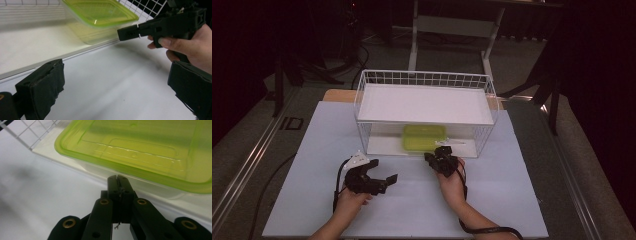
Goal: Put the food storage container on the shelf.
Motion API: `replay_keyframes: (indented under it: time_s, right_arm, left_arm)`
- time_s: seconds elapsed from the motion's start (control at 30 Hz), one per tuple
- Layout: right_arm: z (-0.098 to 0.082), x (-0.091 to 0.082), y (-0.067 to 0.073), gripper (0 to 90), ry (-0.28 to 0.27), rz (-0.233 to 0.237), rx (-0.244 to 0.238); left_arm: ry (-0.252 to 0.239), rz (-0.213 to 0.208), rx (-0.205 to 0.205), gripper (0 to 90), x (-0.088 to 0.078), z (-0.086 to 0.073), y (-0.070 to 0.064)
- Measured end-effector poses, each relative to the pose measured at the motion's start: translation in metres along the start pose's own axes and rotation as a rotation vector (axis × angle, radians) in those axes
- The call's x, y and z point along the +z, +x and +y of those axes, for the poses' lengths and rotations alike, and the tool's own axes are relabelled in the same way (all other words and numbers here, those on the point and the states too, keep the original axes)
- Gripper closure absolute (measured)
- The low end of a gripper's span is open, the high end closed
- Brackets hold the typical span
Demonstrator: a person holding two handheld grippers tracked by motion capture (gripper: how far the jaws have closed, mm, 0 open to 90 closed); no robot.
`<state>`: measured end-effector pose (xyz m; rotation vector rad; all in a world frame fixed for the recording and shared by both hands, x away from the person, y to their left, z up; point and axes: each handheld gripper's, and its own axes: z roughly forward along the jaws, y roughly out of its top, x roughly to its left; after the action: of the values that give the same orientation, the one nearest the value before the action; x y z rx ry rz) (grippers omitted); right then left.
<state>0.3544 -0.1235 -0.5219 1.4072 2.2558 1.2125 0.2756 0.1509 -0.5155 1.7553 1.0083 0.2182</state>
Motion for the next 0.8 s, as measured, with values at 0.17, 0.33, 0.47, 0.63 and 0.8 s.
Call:
replay_keyframes:
  time_s: [0.17,0.33,0.47,0.63,0.8]
  right_arm:
    - [0.005,0.008,-0.002,90.0,-0.006,-0.021,-0.015]
    - [0.012,0.019,-0.005,89.9,-0.003,-0.031,-0.004]
    - [0.019,0.026,-0.007,89.9,-0.020,-0.044,-0.002]
    - [0.025,0.029,-0.011,89.9,-0.031,-0.051,0.009]
    - [0.030,0.032,-0.015,89.9,-0.044,-0.059,0.029]
  left_arm:
    - [0.001,0.003,-0.004,1.8,0.001,-0.001,0.002]
    - [0.006,-0.001,0.004,1.9,0.001,-0.001,0.001]
    - [0.003,-0.005,0.006,1.9,0.002,-0.001,0.000]
    - [-0.001,0.004,0.013,1.9,0.001,-0.002,0.001]
    - [-0.005,0.003,0.011,1.9,0.001,-0.002,0.001]
